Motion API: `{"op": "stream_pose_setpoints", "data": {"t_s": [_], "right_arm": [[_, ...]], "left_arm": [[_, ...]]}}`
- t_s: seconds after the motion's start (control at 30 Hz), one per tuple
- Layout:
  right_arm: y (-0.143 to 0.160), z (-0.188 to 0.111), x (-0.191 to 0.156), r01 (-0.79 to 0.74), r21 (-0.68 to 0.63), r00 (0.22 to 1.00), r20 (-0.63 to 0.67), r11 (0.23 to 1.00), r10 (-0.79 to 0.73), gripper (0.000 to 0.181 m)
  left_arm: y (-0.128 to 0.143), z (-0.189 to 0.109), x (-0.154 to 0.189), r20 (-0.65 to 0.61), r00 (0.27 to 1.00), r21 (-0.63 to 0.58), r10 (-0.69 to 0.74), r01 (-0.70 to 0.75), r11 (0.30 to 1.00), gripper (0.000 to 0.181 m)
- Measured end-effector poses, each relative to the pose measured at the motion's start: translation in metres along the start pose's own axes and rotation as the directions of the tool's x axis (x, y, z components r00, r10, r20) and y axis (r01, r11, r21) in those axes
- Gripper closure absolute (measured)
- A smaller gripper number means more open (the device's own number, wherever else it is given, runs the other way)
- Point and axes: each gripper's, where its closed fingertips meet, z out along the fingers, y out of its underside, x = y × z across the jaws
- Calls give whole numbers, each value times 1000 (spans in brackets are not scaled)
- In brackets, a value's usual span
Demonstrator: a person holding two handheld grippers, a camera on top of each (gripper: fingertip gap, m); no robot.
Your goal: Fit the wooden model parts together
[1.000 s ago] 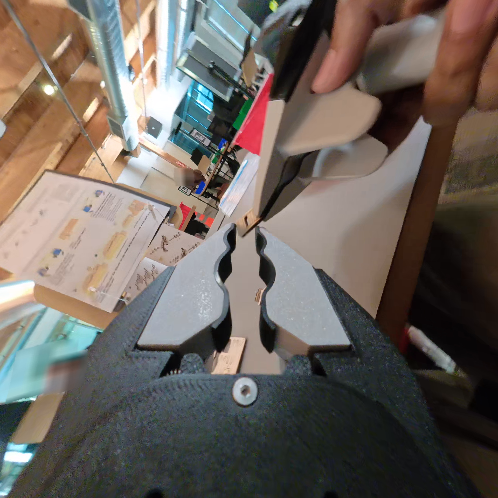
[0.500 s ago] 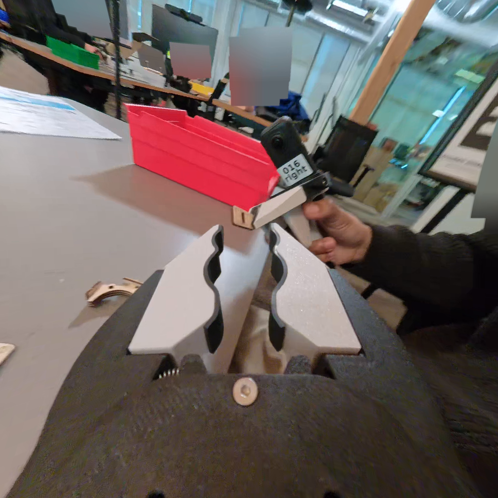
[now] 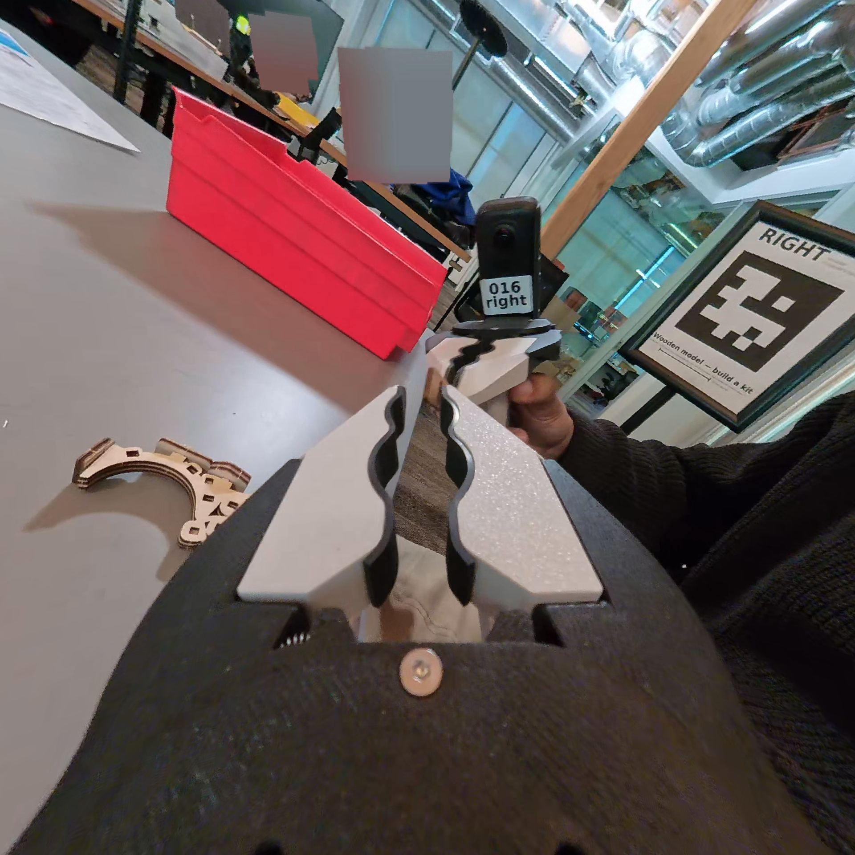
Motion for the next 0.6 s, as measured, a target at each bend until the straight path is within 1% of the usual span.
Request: {"op": "stream_pose_setpoints", "data": {"t_s": [0.03, 0.17, 0.23, 0.27, 0.3, 0.33, 0.37, 0.4, 0.43, 0.47, 0.53, 0.6], "right_arm": [[2, 1, 1, 2, -12, 1000, -5, 1000, -2, 179], [4, 1, 5, -3, -20, 1000, -19, 1000, 3, 178], [3, -1, 10, -4, -6, 999, -50, 1000, 4, 176], [1, -2, 15, 2, 7, 997, -83, 1000, -2, 169], [-1, -3, 21, 25, 16, 991, -133, 1000, -22, 158], [-3, -6, 28, 71, 13, 978, -198, 997, -67, 147], [-6, -9, 35, 148, -8, 948, -284, 989, -144, 138], [-10, -14, 41, 256, -46, 889, -382, 966, -254, 138], [-16, -17, 42, 367, -101, 807, -461, 925, -370, 138], [-20, -18, 39, 458, -164, 719, -509, 874, -473, 138], [-19, -13, 32, 570, -285, 569, -539, 770, -621, 142], [-10, -5, 29, 616, -398, 461, -517, 679, -721, 145]], "left_arm": [[0, 0, 2, -12, 1000, -2, 1, -1, 1000, 175], [1, 2, 1, -26, 999, -31, -48, 47, 998, 177], [1, 2, -1, -31, 997, -37, -75, 74, 997, 178], [-1, 1, -5, -10, 996, -23, -90, 89, 996, 179], [-3, -1, -10, 10, 994, -5, -111, 111, 994, 179], [-5, -2, -13, 21, 990, 8, -137, 137, 991, 179], [-6, -3, -17, 31, 986, 15, -163, 163, 987, 179], [-4, -4, -20, 40, 982, 13, -186, 185, 983, 179], [-2, -3, -23, 47, 978, 10, -202, 202, 979, 179], [-1, -3, -25, 58, 975, 9, -217, 217, 976, 179], [3, -2, -28, 76, 968, 6, -238, 239, 971, 179], [6, 0, -28, 84, 966, -2, -245, 246, 969, 179]]}}
